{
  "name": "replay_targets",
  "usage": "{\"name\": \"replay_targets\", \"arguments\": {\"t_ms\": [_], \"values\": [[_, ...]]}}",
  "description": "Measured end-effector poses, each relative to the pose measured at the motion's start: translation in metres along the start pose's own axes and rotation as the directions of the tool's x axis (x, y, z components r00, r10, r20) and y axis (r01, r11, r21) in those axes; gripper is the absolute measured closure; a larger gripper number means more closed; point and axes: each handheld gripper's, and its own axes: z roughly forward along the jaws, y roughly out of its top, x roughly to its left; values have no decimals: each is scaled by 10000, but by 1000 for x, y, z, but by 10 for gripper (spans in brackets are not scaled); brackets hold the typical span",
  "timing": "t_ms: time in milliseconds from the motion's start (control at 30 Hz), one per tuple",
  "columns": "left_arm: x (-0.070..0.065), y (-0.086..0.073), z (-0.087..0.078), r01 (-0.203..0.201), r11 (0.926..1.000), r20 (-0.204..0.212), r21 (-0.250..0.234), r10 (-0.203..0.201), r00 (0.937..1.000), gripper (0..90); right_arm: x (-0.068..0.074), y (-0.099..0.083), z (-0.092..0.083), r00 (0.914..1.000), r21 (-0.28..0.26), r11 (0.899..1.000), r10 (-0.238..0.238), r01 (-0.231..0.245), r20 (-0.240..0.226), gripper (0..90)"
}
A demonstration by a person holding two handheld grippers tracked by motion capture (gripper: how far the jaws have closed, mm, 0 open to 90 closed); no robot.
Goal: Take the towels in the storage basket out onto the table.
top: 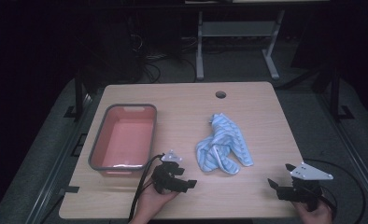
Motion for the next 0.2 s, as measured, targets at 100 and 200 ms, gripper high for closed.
{"name": "replay_targets", "arguments": {"t_ms": [100, 200], "values": [[1, -8, -2, 62, 10000, 189, -12, -62, 9998, 285, 2, -1, -1, 10000, 5, 10000, 28, -28, 29, 148], [-1, -8, -4, -119, 9999, -21, -60, 119, 9999, 280, 6, -2, -3, 9999, 24, 10000, -93, 93, 55, 148]]}}
